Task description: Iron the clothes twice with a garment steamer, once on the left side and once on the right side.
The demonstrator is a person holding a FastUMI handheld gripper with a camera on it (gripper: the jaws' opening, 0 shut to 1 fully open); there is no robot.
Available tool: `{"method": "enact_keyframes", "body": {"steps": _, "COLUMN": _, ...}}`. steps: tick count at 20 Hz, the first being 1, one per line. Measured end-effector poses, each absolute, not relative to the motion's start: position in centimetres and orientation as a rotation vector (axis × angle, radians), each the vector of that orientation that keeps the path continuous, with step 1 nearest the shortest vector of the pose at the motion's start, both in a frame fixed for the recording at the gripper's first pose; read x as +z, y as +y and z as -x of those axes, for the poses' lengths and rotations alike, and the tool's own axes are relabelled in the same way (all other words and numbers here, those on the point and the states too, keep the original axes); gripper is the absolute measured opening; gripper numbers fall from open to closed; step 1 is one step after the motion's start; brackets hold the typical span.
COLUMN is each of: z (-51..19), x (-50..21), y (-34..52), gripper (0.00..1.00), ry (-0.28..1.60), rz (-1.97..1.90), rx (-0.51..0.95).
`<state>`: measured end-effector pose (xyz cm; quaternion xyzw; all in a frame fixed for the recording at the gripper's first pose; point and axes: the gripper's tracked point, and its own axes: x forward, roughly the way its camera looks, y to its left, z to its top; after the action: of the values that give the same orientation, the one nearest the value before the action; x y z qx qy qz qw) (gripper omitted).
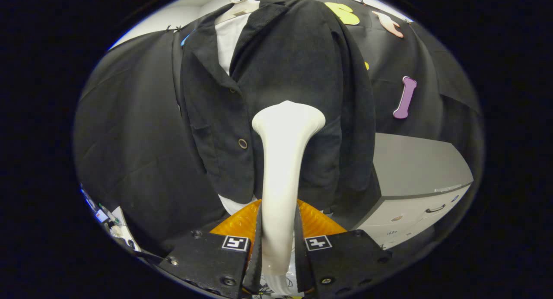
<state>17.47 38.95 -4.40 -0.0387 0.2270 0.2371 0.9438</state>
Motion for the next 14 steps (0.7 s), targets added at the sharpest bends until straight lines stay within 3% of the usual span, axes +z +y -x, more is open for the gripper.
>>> {"method": "enact_keyframes", "body": {"steps": 14, "z": -16.5, "x": -12.9, "y": 39.5, "gripper": 0.34, "ry": 0.607, "rz": 0.128, "rx": 0.508}}
